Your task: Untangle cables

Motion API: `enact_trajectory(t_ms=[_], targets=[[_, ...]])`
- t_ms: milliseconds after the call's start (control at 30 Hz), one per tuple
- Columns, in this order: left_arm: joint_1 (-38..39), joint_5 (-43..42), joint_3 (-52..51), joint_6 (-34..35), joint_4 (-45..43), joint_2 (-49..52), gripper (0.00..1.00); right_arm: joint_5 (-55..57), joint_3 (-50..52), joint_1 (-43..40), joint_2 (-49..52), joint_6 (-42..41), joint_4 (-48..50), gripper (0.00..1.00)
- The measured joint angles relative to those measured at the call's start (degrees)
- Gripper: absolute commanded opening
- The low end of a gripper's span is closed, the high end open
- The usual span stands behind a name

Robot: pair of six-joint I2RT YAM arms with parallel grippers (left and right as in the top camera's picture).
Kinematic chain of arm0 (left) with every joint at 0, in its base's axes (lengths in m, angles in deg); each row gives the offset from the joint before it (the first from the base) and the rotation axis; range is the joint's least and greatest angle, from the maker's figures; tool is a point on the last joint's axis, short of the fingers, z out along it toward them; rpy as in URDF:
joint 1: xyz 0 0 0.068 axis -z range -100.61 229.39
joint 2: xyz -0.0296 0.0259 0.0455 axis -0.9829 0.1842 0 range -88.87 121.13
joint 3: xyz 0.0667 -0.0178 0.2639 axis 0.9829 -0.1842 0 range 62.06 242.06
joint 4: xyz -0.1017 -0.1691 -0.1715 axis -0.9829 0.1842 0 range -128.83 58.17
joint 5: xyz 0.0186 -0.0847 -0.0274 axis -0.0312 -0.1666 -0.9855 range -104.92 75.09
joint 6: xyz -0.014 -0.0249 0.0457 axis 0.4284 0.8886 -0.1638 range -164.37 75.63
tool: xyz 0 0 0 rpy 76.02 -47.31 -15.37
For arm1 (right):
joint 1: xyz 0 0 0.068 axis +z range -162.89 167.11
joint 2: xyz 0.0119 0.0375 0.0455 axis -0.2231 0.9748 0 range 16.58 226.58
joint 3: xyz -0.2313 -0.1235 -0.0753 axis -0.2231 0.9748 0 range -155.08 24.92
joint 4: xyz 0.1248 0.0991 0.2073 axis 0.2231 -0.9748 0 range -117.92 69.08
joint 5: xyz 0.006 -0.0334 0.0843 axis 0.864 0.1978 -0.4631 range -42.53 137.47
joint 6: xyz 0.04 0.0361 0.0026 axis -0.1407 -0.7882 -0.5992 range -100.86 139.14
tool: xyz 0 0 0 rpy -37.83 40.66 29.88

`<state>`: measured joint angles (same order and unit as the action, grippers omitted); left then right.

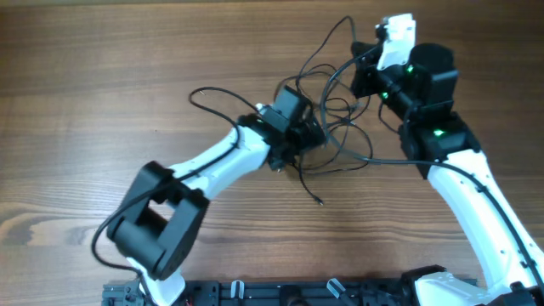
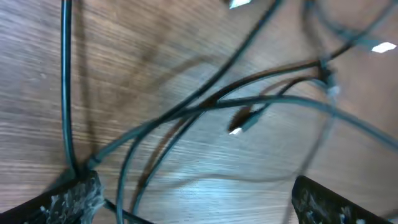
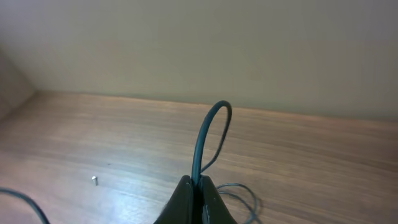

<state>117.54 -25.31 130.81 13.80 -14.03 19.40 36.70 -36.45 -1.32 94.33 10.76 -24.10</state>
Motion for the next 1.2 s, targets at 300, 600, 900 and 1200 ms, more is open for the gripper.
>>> enact_trajectory(t_ms=[300, 600, 900, 1200], targets=[[-0.6, -1.1, 3.0, -1.6, -0.6, 5.7, 0.74, -1.2, -21.2, -15.2, -0.9, -0.4, -2.0, 0.04], [-15.9, -5.7, 4.0, -1.9, 11.8, 5.9, 0.73, 2.3, -30.5, -40.4, -1.7, 2.7, -2.5, 0.04], [-20.6, -6.7, 4.0, -1.9, 15.0, 5.8, 0.75, 17.4, -30.9, -56.2, 15.3, 14.1, -7.9, 0.04], [-19.9, -5.0, 3.5, -1.7, 14.7, 5.6, 0.6, 18.6, -31.0, -61.1, 36.9, 16.6, -18.6, 0.21]])
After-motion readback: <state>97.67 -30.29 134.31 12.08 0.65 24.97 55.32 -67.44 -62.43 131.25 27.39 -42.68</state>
